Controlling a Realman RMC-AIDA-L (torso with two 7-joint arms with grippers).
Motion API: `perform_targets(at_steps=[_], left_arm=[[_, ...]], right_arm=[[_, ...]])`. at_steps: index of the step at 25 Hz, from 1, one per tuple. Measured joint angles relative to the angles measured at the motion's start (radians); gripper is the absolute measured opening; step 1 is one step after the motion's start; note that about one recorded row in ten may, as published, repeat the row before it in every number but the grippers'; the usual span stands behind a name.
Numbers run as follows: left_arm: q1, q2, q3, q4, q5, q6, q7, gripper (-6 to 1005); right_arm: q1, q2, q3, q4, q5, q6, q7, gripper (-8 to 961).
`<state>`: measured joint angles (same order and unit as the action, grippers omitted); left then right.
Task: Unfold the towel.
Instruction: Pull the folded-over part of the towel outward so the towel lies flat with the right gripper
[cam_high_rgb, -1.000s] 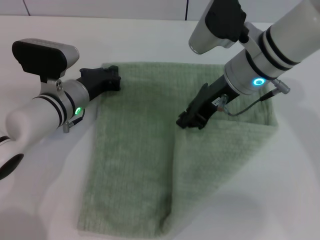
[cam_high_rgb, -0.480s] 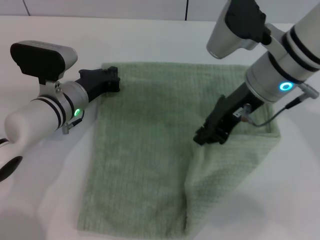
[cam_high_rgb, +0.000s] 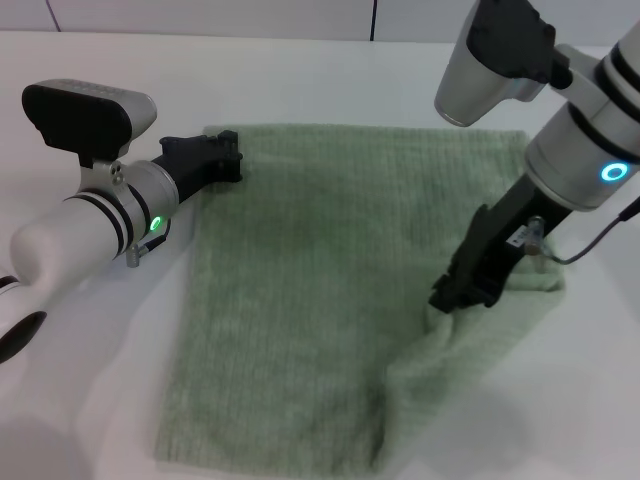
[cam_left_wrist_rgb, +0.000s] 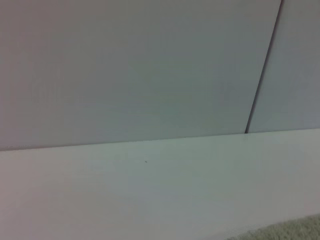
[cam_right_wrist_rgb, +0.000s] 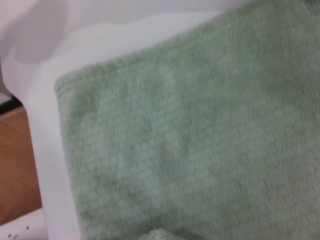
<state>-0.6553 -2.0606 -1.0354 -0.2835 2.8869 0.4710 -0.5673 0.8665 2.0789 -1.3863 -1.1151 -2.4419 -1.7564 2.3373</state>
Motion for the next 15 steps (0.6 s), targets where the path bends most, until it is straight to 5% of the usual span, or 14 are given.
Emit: perform_targets(at_steps=[15], left_arm=[[-0.001,0.001,-0.012,-0.002,0.0,0.0,-0.001,28]], right_arm=[[0.039,0.0,-0.006,-0.11,-0.016,-0.245,0.113,90]])
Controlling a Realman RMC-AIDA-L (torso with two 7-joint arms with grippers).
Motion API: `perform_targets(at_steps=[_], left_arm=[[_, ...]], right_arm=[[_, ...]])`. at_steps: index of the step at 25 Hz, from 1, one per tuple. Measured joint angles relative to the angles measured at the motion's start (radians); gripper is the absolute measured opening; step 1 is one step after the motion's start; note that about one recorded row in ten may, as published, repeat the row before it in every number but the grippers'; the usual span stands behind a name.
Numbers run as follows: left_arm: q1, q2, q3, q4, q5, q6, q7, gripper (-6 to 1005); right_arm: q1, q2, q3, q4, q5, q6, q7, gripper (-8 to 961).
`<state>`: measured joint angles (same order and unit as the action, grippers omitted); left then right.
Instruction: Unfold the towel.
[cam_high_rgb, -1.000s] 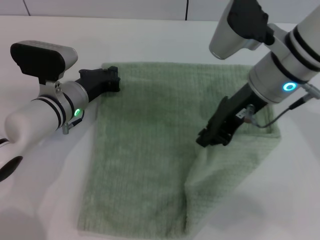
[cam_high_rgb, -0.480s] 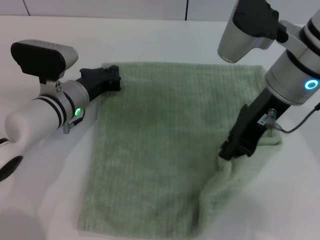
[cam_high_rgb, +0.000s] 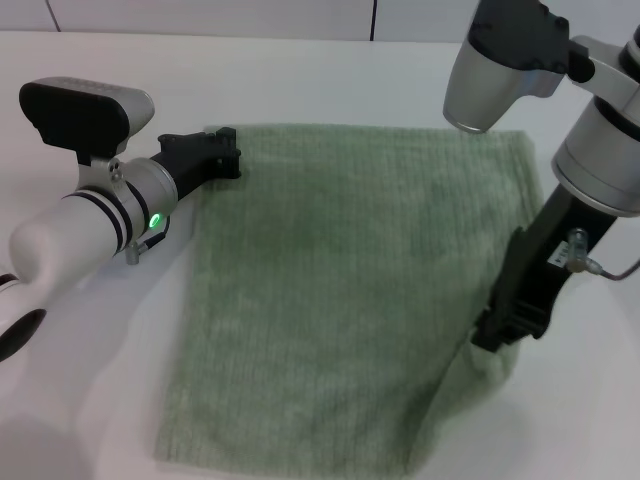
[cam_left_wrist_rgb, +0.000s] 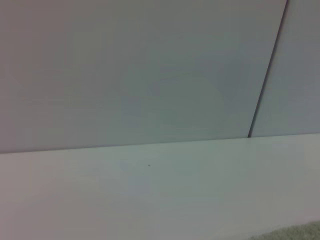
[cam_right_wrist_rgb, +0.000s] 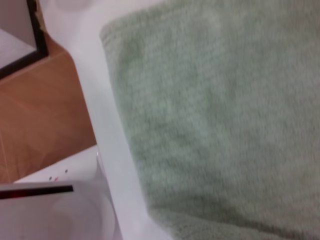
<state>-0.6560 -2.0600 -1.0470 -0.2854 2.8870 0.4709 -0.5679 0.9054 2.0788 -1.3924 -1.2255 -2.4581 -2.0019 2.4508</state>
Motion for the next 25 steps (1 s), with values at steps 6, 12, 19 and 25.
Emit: perform_targets(at_steps=[6,12,19,25], left_arm=[[-0.001,0.0,-0.002,-0.005,0.0,0.0,0.001,31],[0.0,0.0,-0.013,-0.011,0.0,0.0,0.001,35],[-0.002,0.0,-0.013,-0.012,0.0,0.0,0.002,39],[-0.003,0.0,-0.013,-0.012,0.0,0.0,0.002,42]], right_arm=[[0.012,-0.001,-0.011,0.014,-0.041,-0.037,0.034,111],[0.015,0.0,-0.051,0.053,-0.067,-0.037,0.033,132],[0.026,0.001,-0.085,0.066,-0.07,-0.036,0.024,157],[0.033,0.001,-0.08,0.06,-0.069,-0.032,0.02,286]])
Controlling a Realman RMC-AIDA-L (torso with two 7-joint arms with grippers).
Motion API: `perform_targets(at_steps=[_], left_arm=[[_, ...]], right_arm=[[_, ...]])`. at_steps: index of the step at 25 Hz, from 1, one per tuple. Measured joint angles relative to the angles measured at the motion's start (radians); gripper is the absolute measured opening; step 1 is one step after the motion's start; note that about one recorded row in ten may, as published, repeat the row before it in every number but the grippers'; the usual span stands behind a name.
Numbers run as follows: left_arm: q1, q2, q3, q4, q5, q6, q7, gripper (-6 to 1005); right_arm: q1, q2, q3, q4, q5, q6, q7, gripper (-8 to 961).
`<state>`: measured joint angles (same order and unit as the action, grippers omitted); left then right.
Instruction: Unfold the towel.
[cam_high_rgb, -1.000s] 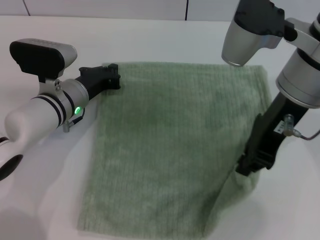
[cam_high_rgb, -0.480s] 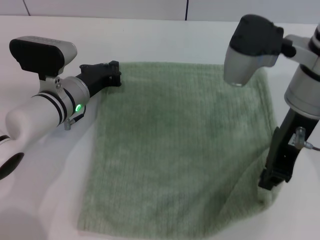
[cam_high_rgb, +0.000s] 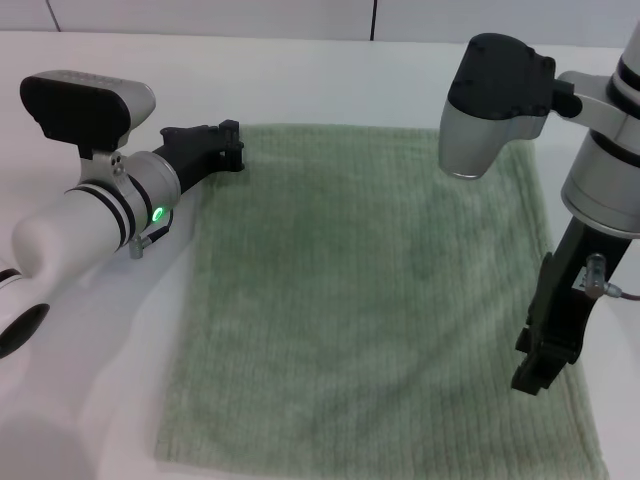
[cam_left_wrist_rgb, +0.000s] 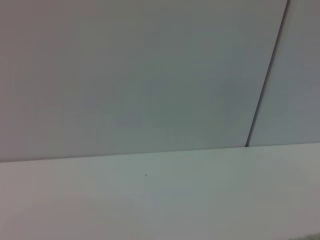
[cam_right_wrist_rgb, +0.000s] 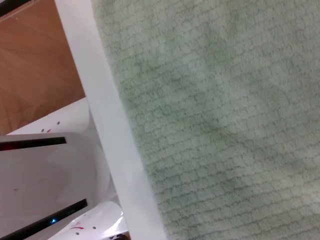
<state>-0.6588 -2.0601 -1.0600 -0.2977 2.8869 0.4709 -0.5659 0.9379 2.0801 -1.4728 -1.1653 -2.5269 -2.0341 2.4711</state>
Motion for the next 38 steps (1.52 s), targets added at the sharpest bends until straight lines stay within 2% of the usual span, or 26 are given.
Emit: perform_targets(at_steps=[3,4,5,7,12,16,20,24,29,32,38], left_arm=[[0.0,0.0,0.0,0.0,0.0,0.0,0.0,44],[0.0,0.0,0.0,0.0,0.0,0.0,0.0,44],[0.0,0.0,0.0,0.0,0.0,0.0,0.0,45],[0.0,0.0,0.0,0.0,0.0,0.0,0.0,46],[0.001,0.0,0.0,0.0,0.0,0.0,0.001,49],[0.011,-0.002,-0.033,0.001,0.0,0.023,0.031,51],[0.074,-0.012,-0.156,-0.002,0.0,0.177,0.121,53],[0.162,-0.015,-0.226,-0.009,-0.004,0.442,0.18,55],[0.222,-0.009,-0.262,-0.011,-0.005,0.579,0.175,58],[0.242,-0.008,-0.266,-0.01,-0.005,0.613,0.182,60],[0.269,-0.006,-0.272,-0.011,-0.005,0.635,0.187,313]], right_arm=[[0.002,0.0,0.009,-0.001,-0.008,0.037,-0.003,405],[-0.004,-0.001,0.024,-0.002,-0.03,0.114,-0.004,408],[-0.004,-0.001,0.024,-0.002,-0.03,0.114,-0.004,412],[-0.017,-0.002,0.04,-0.005,-0.053,0.207,-0.008,419],[-0.088,0.001,0.095,-0.03,-0.079,0.533,-0.061,438],[-0.199,0.009,0.133,-0.075,0.028,0.848,-0.16,454],[-0.329,0.012,0.126,-0.063,0.298,1.156,-0.375,470],[-0.411,0.012,0.12,0.02,0.681,1.312,-0.683,486],[-0.523,0.011,0.086,0.093,1.225,1.327,-1.209,506],[-0.595,0.01,0.054,0.104,1.464,1.302,-1.453,518],[-0.71,0.01,0.029,0.151,1.797,1.23,-1.782,542]])
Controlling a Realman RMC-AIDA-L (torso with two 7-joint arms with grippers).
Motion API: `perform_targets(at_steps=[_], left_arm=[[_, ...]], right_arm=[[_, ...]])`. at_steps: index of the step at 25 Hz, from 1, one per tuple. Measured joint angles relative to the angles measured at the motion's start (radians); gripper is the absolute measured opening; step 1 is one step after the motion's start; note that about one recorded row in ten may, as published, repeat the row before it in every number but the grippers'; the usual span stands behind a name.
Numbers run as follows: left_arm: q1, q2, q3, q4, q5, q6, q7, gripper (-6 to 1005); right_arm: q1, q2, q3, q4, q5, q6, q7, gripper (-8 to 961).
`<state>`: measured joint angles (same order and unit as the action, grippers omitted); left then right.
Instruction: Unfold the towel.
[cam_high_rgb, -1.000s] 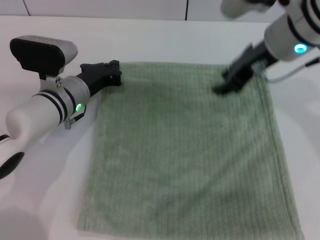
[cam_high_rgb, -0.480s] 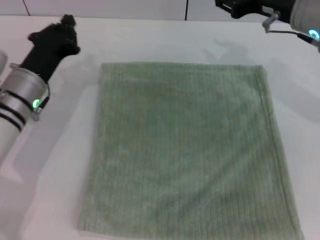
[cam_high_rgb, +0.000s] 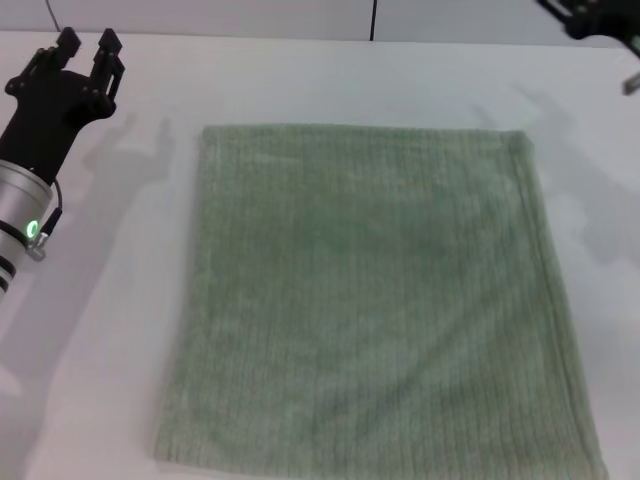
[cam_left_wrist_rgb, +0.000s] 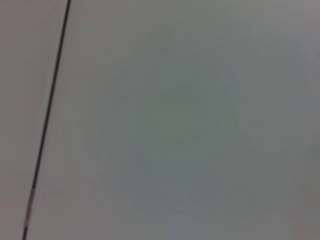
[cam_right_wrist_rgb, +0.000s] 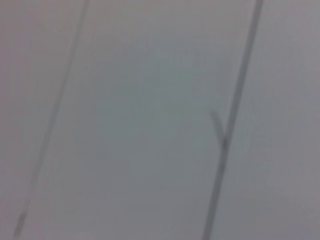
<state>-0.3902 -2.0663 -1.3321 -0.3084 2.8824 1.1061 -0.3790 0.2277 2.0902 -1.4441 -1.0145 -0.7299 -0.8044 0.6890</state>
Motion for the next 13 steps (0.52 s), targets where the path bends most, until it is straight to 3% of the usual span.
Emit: perform_targets(at_steps=[3,5,10,13], left_arm=[[0.014,0.0,-0.02,-0.001,0.0,0.013,0.0,516],[0.021,-0.001,-0.03,0.0,0.0,0.018,0.001,564],[0.033,0.0,-0.042,0.007,0.0,0.036,0.036,683],[0.04,0.0,-0.046,0.003,0.0,0.041,0.061,755]], right_arm=[[-0.049,0.0,0.002,0.054,0.189,-0.083,-0.165,670],[-0.067,0.0,0.003,0.118,0.316,-0.148,-0.287,756],[-0.047,0.001,-0.039,0.367,0.685,-0.392,-0.588,756],[-0.006,-0.002,-0.09,0.496,0.859,-0.495,-0.665,756]])
